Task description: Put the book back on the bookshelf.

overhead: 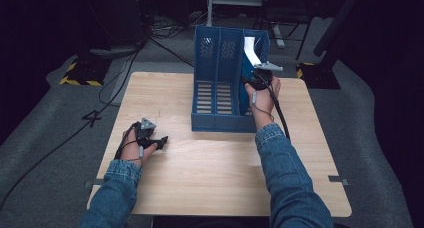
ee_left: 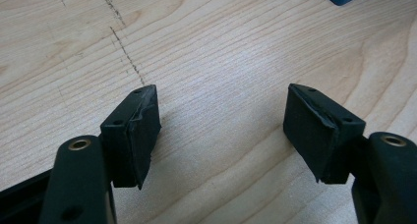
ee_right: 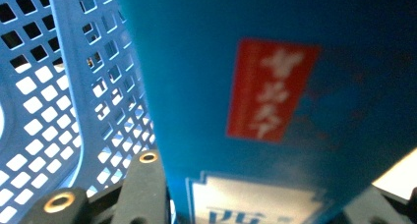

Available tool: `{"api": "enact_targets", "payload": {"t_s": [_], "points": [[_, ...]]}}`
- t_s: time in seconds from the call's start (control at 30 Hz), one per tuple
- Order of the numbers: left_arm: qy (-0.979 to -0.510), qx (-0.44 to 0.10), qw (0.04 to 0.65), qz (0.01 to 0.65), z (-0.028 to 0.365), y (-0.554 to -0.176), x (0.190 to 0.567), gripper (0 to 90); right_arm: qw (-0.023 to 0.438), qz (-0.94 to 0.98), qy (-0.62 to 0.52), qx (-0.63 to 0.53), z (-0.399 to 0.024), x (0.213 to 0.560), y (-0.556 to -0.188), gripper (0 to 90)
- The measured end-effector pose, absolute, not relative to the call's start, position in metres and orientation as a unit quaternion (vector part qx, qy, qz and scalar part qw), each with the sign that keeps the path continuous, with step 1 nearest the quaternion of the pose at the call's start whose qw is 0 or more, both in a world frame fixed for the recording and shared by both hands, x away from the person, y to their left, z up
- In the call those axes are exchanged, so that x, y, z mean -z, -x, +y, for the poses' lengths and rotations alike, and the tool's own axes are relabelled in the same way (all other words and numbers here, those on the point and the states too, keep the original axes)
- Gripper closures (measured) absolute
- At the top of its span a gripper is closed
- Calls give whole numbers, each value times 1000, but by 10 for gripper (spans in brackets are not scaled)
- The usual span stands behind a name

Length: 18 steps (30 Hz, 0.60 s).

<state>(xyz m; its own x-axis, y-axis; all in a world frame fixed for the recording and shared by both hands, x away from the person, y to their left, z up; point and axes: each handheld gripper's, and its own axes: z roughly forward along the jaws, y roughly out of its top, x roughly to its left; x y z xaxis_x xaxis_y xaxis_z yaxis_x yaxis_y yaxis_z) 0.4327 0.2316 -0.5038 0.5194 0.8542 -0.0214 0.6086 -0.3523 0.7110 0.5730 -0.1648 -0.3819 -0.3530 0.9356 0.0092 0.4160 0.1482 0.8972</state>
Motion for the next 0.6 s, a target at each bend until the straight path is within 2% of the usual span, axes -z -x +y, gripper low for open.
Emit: {"api": "enact_targets", "payload": {"t_s": [0.33, 0.4, 0.53, 0.6], "points": [[-804, -179, 340, 453, 232, -429, 504, 305, 292, 691, -499, -435, -164, 381, -579, 585], [-804, -179, 341, 453, 232, -429, 504, 305, 287, 691, -498, -439, -166, 381, -578, 551], [-804, -178, 341, 452, 232, -429, 504, 305, 276, 684, -494, -460, -174, 376, -574, 384], [-805, -178, 341, 452, 232, -429, 504, 304, 282, 688, -486, -459, -176, 369, -569, 336]]}}
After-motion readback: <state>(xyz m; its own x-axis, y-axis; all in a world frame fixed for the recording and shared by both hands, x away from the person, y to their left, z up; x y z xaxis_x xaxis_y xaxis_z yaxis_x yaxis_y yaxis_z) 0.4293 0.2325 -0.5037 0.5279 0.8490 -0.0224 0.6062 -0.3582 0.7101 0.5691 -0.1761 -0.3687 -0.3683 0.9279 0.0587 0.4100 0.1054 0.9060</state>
